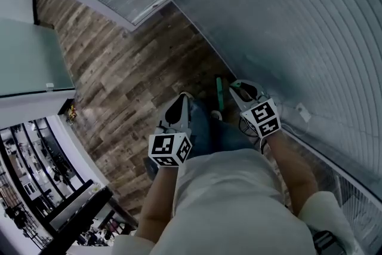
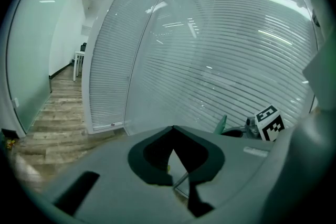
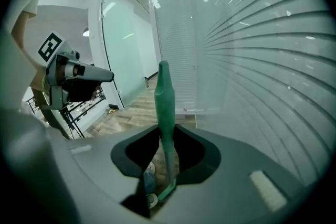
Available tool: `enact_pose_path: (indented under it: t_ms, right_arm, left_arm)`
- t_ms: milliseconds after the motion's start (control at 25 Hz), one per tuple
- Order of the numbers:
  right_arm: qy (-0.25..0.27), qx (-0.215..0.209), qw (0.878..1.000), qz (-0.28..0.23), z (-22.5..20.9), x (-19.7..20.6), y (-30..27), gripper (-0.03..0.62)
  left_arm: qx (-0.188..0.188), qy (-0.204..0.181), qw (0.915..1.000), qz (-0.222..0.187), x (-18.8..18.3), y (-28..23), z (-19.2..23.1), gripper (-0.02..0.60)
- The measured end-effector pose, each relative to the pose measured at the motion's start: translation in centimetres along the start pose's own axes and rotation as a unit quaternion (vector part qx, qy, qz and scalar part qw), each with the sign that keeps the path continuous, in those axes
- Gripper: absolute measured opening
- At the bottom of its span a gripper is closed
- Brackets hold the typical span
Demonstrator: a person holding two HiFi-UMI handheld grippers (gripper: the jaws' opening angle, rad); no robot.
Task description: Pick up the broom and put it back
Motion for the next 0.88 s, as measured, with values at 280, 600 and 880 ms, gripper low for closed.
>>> enact_pose_path:
  t_ms: [280, 600, 880]
  right_arm:
    - [-0.03, 0.024, 0.999, 0.013, -0.8, 2.4, -0.2, 0.1]
    - [-0.071, 0.054, 0.996, 0.018, -1.7, 4.6, -1.0, 0.1]
    - [-0.095, 0.08, 0.992, 0.011, -3.1, 5.7, -1.9, 0.1]
  left_arm:
    - [0.031, -0.009, 0.9994, 0.01, 0.3, -2.1, -0.2, 0.006]
    - [0.052, -0.013, 0.9983, 0.025, 0.7, -3.8, 0.3, 0.006]
    - [0.061, -0.018, 0.9973, 0.037, 1.4, -4.7, 0.9, 0.006]
Point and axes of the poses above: the fingertips, and each gripper's own axes: y backward along the fingers, z to its left, x out of its underside, the point moved 10 cm from there along y, backward along the fingers, and after that the axes turned 14 degrees about -x, right-handed, at the moved point
